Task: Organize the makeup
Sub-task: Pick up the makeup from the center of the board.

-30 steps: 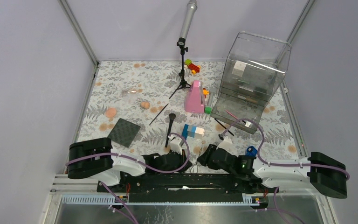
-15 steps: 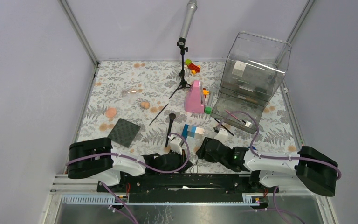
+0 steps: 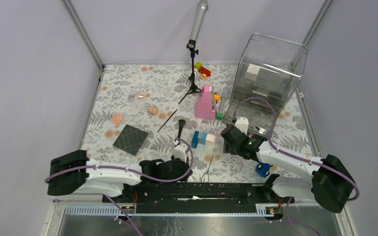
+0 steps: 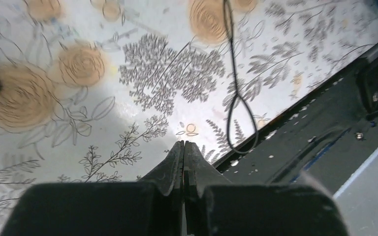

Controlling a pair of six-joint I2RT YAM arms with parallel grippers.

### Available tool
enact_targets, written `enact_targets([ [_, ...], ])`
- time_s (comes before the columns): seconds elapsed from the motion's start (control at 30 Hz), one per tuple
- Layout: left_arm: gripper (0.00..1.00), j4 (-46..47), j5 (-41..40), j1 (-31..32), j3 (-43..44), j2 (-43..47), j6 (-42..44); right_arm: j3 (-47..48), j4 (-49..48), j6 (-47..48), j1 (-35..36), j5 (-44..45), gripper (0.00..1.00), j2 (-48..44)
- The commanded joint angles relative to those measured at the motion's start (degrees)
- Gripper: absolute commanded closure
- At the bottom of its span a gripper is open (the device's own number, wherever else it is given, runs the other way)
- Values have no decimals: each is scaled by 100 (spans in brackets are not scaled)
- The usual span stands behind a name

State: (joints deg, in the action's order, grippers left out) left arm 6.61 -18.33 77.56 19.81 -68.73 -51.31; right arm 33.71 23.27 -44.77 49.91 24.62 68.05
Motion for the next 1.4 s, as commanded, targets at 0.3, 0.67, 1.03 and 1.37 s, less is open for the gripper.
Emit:
enact_targets([
  [0.3,100,-2696,-908,-154,1962,1404,1563,1918,713,3836,-1179,-579,37,749],
  [0.67,98,-3504,-744,-1090,2773,2191,2717,2059,1073,6255,-1507,-1668,30,1736],
  [1.03,98,-3549,-783,-1470,2861,2222,3198,2167,946,6911,-2261,-2440,31,2364],
  [1.37,98,-3398,-642,-1668,2775,2171,3374,2413,1019,6982,-2592,-2927,32,2965],
])
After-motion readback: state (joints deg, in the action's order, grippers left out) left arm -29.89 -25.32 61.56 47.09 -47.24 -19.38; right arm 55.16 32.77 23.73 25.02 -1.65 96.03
